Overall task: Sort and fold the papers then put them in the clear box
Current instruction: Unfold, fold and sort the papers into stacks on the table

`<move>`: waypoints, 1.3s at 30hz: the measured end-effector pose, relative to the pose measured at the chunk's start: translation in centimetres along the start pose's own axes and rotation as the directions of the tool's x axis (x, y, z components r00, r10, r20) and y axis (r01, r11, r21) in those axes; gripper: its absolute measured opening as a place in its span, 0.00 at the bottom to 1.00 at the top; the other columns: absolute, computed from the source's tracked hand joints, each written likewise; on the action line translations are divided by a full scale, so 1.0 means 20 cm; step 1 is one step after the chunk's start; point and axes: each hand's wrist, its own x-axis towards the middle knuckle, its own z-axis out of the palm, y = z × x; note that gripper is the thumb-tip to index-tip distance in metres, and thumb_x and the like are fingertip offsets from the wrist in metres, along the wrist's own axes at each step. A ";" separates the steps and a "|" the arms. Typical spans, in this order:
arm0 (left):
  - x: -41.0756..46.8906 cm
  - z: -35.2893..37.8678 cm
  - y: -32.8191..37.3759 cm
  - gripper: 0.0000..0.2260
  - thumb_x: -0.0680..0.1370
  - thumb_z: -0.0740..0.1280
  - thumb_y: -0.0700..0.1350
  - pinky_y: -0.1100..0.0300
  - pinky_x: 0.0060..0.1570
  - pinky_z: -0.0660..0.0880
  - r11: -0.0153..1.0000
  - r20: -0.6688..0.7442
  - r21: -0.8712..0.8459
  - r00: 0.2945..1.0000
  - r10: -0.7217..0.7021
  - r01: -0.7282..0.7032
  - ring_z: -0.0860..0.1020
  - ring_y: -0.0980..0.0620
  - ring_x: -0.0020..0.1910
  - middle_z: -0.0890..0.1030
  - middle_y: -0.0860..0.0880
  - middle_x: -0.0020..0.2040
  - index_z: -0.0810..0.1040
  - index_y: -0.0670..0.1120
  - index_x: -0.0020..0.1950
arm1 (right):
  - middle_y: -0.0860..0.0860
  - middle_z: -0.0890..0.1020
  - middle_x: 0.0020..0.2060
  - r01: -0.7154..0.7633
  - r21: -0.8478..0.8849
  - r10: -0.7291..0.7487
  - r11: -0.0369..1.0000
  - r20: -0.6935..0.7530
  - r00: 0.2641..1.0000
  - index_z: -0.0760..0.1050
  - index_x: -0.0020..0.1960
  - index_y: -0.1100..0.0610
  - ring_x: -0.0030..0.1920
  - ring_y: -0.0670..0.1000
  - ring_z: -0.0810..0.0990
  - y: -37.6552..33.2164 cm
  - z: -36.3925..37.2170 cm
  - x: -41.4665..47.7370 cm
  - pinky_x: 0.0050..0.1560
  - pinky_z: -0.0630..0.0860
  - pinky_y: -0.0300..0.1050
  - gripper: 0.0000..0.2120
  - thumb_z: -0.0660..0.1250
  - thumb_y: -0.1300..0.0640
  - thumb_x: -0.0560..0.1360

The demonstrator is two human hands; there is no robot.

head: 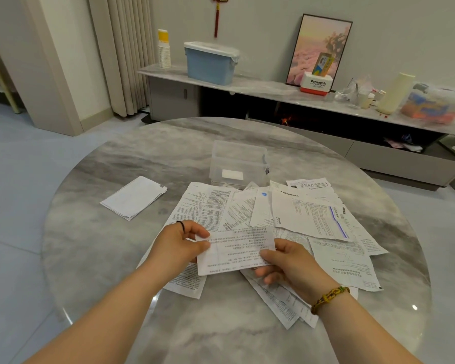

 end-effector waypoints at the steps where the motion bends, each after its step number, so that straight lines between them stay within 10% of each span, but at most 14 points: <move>1: 0.00 0.00 0.00 0.11 0.73 0.66 0.32 0.72 0.26 0.75 1.000 0.000 0.000 1.000 -0.002 0.002 0.75 0.56 0.33 0.72 0.51 0.35 0.74 0.46 0.36 | 0.56 0.81 0.37 0.003 0.006 -0.003 1.000 -0.008 1.000 0.75 0.49 0.62 0.23 0.45 0.78 0.00 0.00 0.00 0.22 0.74 0.35 0.08 0.58 0.69 0.77; 10: 0.03 -0.14 -0.04 0.05 0.76 0.65 0.40 0.64 0.51 0.72 0.992 -0.104 0.123 0.994 0.041 -0.028 0.76 0.54 0.49 0.76 0.57 0.43 0.75 0.50 0.48 | 0.54 0.80 0.37 0.031 -0.019 -0.034 0.999 -0.163 0.986 0.74 0.47 0.59 0.19 0.44 0.74 -0.04 0.01 0.06 0.17 0.67 0.34 0.09 0.58 0.69 0.77; 17: 0.08 -0.42 -0.19 0.29 0.76 0.65 0.44 0.55 0.66 0.62 0.874 -0.302 0.463 0.953 0.000 0.147 0.63 0.48 0.71 0.61 0.48 0.73 0.56 0.46 0.74 | 0.52 0.78 0.35 0.031 -0.198 -0.056 0.980 -0.120 0.991 0.73 0.47 0.59 0.22 0.44 0.74 -0.16 0.21 0.29 0.21 0.67 0.34 0.07 0.58 0.68 0.76; 26: 0.09 -0.55 -0.30 0.33 0.77 0.59 0.57 0.59 0.73 0.50 0.572 -0.235 0.775 0.963 -0.133 0.268 0.47 0.50 0.76 0.46 0.48 0.77 0.46 0.47 0.76 | 0.51 0.76 0.43 0.184 -0.545 -0.176 0.818 0.068 0.982 0.72 0.61 0.63 0.32 0.43 0.70 -0.36 0.60 0.65 0.25 0.66 0.28 0.15 0.56 0.68 0.76; 31: 0.10 -0.56 -0.32 0.32 0.78 0.55 0.58 0.59 0.74 0.46 0.530 -0.223 0.808 0.966 -0.132 0.259 0.44 0.51 0.76 0.43 0.49 0.77 0.46 0.48 0.76 | 0.56 0.78 0.57 0.261 -0.674 -0.214 0.691 0.154 0.965 0.71 0.63 0.63 0.51 0.51 0.74 -0.47 0.77 0.81 0.46 0.69 0.36 0.16 0.55 0.68 0.76; 39: 0.12 -0.61 -0.35 0.33 0.77 0.57 0.60 0.60 0.73 0.45 0.550 -0.182 0.806 0.976 -0.124 0.220 0.44 0.53 0.76 0.43 0.51 0.77 0.46 0.50 0.76 | 0.57 0.76 0.60 0.289 -0.765 -0.171 0.576 0.233 0.957 0.70 0.64 0.61 0.57 0.54 0.74 -0.44 0.90 0.98 0.49 0.67 0.37 0.17 0.54 0.68 0.76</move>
